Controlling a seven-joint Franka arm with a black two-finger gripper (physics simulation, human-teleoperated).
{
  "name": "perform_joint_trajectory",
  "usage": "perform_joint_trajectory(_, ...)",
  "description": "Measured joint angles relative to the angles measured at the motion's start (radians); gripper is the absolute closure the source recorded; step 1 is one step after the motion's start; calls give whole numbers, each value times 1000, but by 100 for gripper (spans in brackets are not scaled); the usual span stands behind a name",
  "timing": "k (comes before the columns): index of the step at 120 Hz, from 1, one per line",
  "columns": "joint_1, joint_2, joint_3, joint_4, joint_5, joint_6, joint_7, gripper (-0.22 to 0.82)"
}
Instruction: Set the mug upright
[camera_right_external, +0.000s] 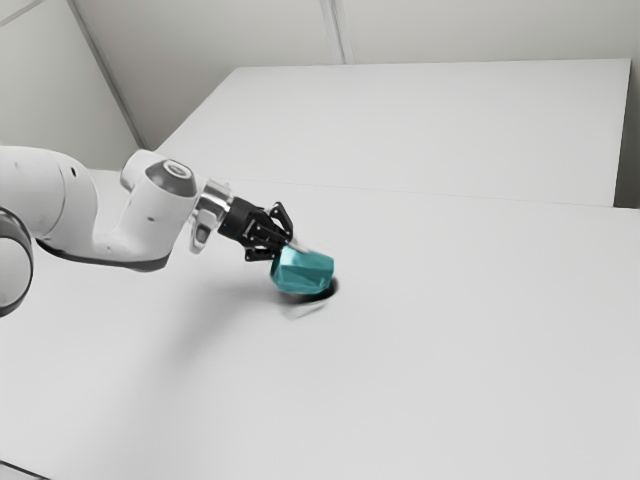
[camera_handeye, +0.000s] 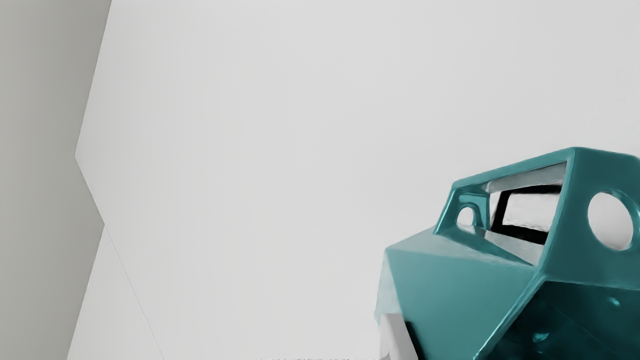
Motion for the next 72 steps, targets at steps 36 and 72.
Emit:
perform_joint_trajectory(36,-44,-100,-5,-20,146,28,0,77)
perform_joint_trajectory(72,-172,-271,-5,-107,877,22,0,78)
